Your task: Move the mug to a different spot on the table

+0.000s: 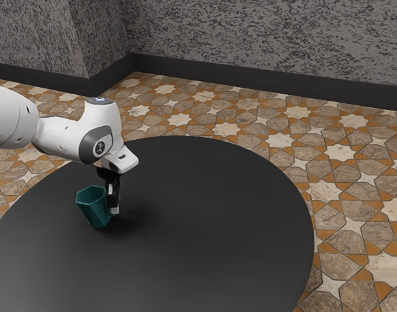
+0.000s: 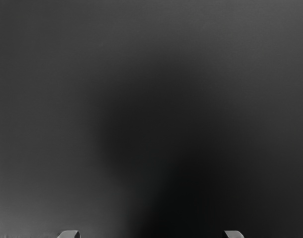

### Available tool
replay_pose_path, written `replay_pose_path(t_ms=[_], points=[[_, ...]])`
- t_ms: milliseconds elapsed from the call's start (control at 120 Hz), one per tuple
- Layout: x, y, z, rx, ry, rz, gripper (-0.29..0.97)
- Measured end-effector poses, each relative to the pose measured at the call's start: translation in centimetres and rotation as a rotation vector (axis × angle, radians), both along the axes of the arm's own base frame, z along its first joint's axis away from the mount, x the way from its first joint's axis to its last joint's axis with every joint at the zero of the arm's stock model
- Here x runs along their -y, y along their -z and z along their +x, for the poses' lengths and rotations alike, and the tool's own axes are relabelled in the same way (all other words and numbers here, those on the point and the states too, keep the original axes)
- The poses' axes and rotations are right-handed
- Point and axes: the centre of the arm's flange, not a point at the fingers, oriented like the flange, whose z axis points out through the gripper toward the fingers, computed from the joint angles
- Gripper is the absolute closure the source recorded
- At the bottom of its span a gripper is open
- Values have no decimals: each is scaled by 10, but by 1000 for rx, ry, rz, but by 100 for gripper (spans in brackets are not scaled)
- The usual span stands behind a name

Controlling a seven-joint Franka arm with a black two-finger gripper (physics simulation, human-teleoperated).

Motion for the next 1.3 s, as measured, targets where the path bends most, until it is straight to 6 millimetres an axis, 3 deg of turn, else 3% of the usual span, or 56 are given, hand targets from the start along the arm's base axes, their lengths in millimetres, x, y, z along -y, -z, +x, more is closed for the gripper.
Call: replay_pose_path(t_ms=[225, 800, 1050, 1300], points=[[1, 1, 0, -1, 0, -1, 49], [11, -1, -1, -14, -3, 4, 57], [39, -16, 2, -3, 34, 10, 62], [81, -35, 3, 16, 117, 58, 65]])
